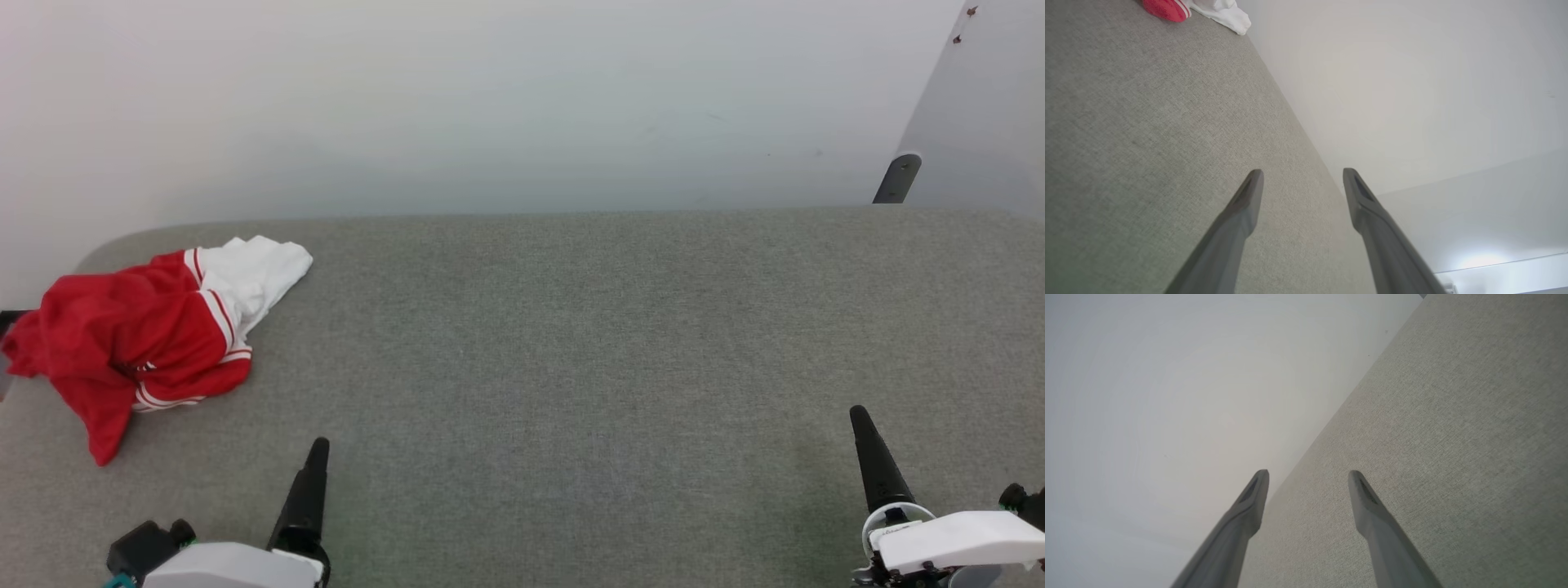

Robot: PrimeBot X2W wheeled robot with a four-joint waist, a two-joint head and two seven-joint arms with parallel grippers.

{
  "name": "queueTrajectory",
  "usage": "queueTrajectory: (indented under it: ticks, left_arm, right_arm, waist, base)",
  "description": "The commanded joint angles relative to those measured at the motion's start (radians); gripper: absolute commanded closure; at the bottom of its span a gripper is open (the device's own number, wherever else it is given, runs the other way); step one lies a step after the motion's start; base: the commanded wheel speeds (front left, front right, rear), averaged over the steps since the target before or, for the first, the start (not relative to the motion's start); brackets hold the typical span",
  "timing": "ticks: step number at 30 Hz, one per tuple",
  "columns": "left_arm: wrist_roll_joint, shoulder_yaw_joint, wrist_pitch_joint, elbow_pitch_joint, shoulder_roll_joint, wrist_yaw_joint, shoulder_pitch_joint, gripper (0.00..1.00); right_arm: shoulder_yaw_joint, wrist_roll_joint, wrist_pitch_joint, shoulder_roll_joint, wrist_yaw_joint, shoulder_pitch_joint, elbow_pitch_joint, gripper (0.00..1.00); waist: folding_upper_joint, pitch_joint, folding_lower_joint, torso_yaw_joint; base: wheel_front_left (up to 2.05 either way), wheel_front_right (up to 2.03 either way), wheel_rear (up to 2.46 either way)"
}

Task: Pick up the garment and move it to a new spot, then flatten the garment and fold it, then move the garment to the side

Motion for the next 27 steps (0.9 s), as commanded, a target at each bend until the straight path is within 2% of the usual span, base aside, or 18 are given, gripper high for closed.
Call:
queueTrajectory:
  ticks: [1, 12, 27]
  left_arm:
    - [0.041, -0.012, -0.012, -0.018, 0.017, 0.011, -0.010, 0.00]
    - [0.252, -0.072, -0.058, -0.028, 0.067, 0.061, -0.013, 0.00]
    - [0.476, -0.055, -0.102, -0.072, 0.077, 0.060, 0.005, 0.00]
  right_arm:
    - [0.001, -0.050, -0.010, -0.008, 0.000, -0.028, -0.017, 0.00]
    - [-0.010, -0.331, -0.039, -0.001, 0.000, -0.021, -0.044, 0.00]
    - [-0.030, -0.577, -0.073, 0.016, 0.001, -0.015, -0.077, 0.00]
  waist:
    - [-0.0001, -0.001, 0.0000, 0.000]
    - [-0.0001, -0.008, 0.0000, -0.003]
    - [-0.0001, -0.013, 0.0000, -0.005]
  base:
    - [0.00, 0.00, 0.00]
    - [0.00, 0.00, 0.00]
    - [0.00, 0.00, 0.00]
